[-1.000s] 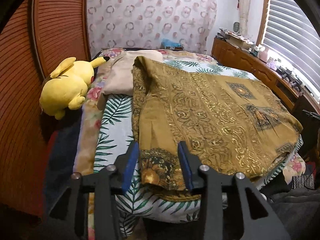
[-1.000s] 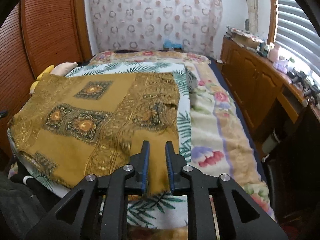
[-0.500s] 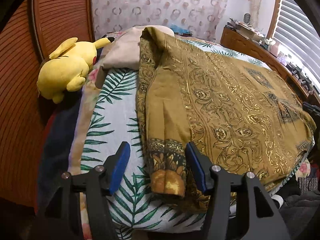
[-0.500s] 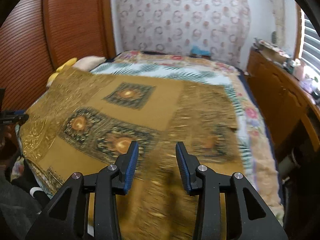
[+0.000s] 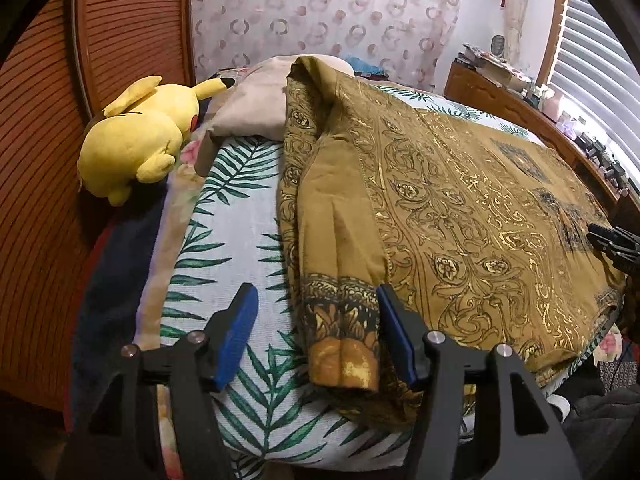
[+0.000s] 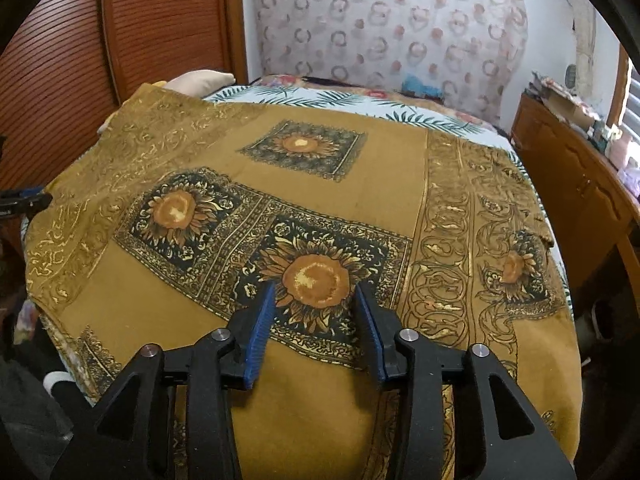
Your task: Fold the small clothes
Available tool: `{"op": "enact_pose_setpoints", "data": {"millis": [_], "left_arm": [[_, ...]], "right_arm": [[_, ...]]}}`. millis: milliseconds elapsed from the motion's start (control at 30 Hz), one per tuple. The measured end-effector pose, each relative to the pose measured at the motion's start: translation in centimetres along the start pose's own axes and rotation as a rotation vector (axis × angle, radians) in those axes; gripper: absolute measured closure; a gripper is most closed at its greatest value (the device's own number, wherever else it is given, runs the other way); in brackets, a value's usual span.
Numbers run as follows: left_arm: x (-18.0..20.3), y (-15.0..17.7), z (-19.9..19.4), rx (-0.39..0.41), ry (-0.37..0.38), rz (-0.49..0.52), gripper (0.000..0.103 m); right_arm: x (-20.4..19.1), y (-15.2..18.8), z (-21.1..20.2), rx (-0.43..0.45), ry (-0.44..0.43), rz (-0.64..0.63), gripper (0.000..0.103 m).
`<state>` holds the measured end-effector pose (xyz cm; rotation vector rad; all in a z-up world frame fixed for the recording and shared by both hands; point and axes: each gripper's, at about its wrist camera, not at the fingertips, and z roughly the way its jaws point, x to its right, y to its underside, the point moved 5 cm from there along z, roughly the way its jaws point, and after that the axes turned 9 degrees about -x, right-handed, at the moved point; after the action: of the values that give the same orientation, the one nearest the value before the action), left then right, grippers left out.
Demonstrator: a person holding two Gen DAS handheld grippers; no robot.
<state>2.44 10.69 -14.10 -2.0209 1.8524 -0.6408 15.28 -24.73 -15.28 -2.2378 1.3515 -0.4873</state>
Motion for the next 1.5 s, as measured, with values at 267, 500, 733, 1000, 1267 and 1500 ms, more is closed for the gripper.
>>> {"op": "enact_pose_setpoints", "data": {"millis": [267, 500, 733, 1000, 1267, 1500], "left_arm": [[0.5, 1.0, -0.9, -0.009, 0.054, -0.011, 0.044], [0.9, 1.3, -1.1, 0.006, 0.067, -0.006, 0.056], [0.7, 1.3, -1.0, 0.022, 0.055, -0.013, 0.063], [1.4, 1.1, -0.8, 0.014, 0.041, 0.026, 0.091], [3.1, -0.5, -3.4, 0.106, 0.122, 0.044, 0.103], [7.6, -4.6, -6.1, 0.201, 0.206, 0.133, 0.103]], "right_arm": [[0.3, 0.0, 0.0, 0.011, -0.013, 0.013, 0.054], [0.4, 0.1, -0.1, 0.012, -0.021, 0.014, 0.054], [0.4, 0.2, -0.1, 0.022, -0.018, 0.01, 0.053], [0.2, 0.1, -0.1, 0.009, -0.027, 0.019, 0.053], [0.7, 0.2, -0.6, 0.005, -0.066, 0.035, 0.061], [2.1, 0.4, -1.9, 0.014, -0.039, 0.074, 0.061]]}}
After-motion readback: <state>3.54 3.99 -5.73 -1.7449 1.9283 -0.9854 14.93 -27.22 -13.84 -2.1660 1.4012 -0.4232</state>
